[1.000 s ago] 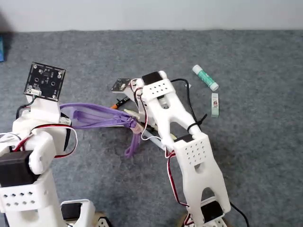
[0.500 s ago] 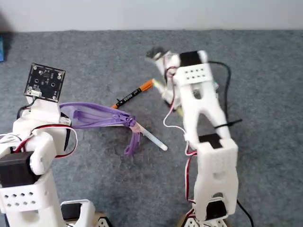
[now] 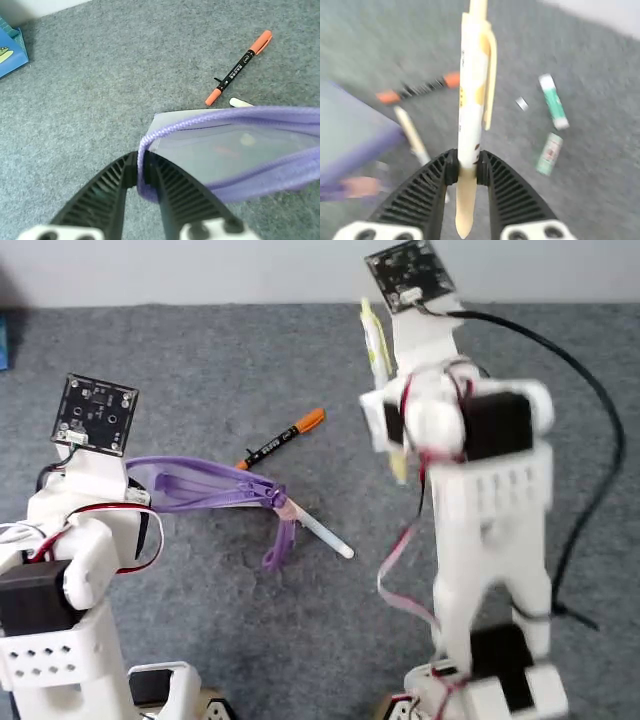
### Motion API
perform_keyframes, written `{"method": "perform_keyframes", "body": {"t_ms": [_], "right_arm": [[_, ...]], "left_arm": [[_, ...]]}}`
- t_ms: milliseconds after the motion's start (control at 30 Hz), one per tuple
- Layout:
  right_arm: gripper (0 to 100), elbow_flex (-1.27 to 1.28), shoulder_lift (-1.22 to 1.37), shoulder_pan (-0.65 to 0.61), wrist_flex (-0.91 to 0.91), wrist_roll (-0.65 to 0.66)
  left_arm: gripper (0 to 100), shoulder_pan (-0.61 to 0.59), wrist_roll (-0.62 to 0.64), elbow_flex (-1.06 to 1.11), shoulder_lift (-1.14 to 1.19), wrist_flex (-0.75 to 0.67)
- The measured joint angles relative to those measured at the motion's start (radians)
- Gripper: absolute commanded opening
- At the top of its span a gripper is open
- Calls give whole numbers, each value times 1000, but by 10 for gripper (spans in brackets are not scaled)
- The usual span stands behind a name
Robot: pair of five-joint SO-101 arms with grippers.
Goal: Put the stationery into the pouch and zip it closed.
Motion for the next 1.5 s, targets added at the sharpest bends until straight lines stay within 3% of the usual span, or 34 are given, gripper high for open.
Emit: {"method": "perform_keyframes", "body": {"t_ms": [200,400,667,900,1133,1267,1500], "right_arm": [[8,0,-121,-138,-38,-336],[8,3,-132,-308,-143,-482],[8,120,-146,-413,-390,-494],[8,209,-264,-419,-414,-494],[8,463,-465,-419,-508,-480],[8,671,-594,-419,-669,-419],[8,1049,-712,-446,-1102,-270]], "left_arm": [[12,0,3,0,0,-3],[12,0,3,0,0,-3],[12,0,3,0,0,-3],[12,0,3,0,0,-3],[12,0,3,3,0,-3],[12,0,3,3,0,-3],[12,0,3,3,0,-3]]}}
